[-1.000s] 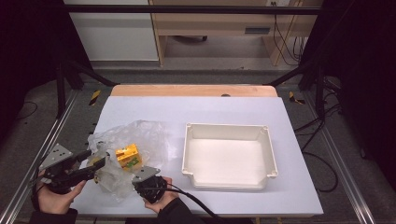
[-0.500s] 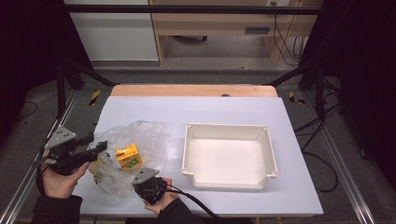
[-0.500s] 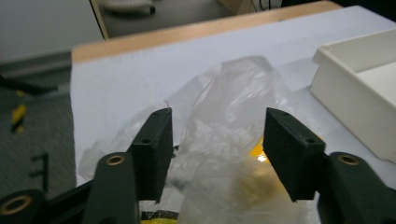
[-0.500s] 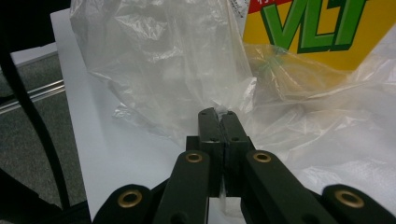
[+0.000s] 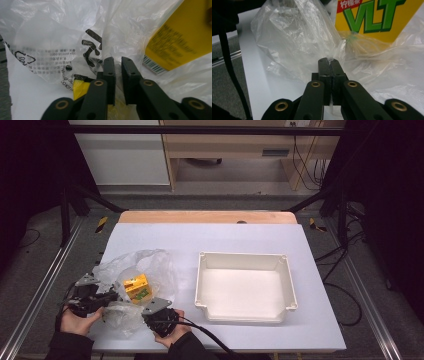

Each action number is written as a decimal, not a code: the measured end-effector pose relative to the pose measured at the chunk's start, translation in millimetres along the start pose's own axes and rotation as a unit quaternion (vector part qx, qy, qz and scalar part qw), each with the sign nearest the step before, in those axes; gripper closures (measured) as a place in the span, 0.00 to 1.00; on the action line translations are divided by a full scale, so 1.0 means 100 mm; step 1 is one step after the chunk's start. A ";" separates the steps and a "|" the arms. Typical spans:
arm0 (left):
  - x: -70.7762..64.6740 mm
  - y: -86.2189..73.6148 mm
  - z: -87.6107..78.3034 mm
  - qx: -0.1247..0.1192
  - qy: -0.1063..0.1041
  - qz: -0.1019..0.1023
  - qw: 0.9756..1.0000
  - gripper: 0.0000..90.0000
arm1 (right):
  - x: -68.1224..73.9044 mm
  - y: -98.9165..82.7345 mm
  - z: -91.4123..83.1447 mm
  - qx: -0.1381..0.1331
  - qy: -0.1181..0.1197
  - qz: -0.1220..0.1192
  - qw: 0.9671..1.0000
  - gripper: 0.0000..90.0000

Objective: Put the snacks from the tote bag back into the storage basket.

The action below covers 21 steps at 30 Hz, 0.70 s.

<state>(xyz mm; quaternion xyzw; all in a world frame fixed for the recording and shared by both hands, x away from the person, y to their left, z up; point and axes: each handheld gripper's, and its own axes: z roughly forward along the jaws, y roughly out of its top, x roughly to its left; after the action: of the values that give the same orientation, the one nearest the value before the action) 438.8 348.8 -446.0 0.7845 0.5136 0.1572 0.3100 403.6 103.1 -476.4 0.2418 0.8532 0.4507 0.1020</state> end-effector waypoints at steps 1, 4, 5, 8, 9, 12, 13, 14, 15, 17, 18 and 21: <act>0.00 -0.01 0.01 0.005 0.010 0.008 1.000 0.94 | 0.00 0.01 0.00 -0.003 -0.001 0.002 1.000 1.00; 0.04 -0.03 0.00 0.004 0.042 0.014 0.999 0.97 | 0.01 0.04 0.02 -0.017 -0.001 0.001 1.000 1.00; 0.07 -0.05 -0.01 0.003 0.047 0.010 0.999 0.98 | 0.01 0.05 0.02 -0.023 -0.001 0.001 1.000 1.00; 0.12 -0.09 0.02 0.011 0.053 0.008 0.999 0.98 | 0.02 0.07 0.04 -0.032 0.001 0.005 0.999 1.00; 0.13 -0.10 0.03 0.016 0.054 0.008 0.998 0.98 | 0.02 0.07 0.06 -0.031 0.003 0.007 0.999 1.00; 0.11 -0.11 0.05 0.015 0.055 0.013 0.998 0.97 | 0.01 0.05 0.14 -0.012 0.002 0.009 1.000 1.00; 0.11 -0.11 0.05 0.013 0.055 0.015 0.998 0.97 | 0.00 0.03 0.16 -0.005 0.003 0.008 1.000 1.00; 0.10 -0.11 0.05 0.015 0.055 0.017 0.998 0.96 | 0.00 0.02 0.19 0.002 0.002 0.007 1.000 1.00; 0.10 -0.11 0.06 0.015 0.055 0.018 0.998 0.96 | 0.00 0.01 0.20 0.005 0.001 0.006 1.000 1.00; 0.10 -0.12 0.07 0.016 0.055 0.015 0.998 0.96 | 0.00 0.01 0.21 0.009 0.001 0.008 1.000 1.00; 0.10 -0.12 0.07 0.017 0.055 0.015 0.998 0.96 | 0.00 0.01 0.21 0.011 0.002 0.009 1.000 0.99; 0.10 -0.12 0.08 0.018 0.056 0.015 0.998 0.97 | 0.00 0.02 0.18 0.008 -0.002 0.011 1.000 0.88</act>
<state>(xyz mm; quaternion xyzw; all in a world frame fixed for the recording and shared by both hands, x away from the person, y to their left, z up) 438.8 358.4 -460.6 0.7875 0.5213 0.1964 0.2637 411.5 117.1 -485.2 0.2535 0.8539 0.4441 0.0968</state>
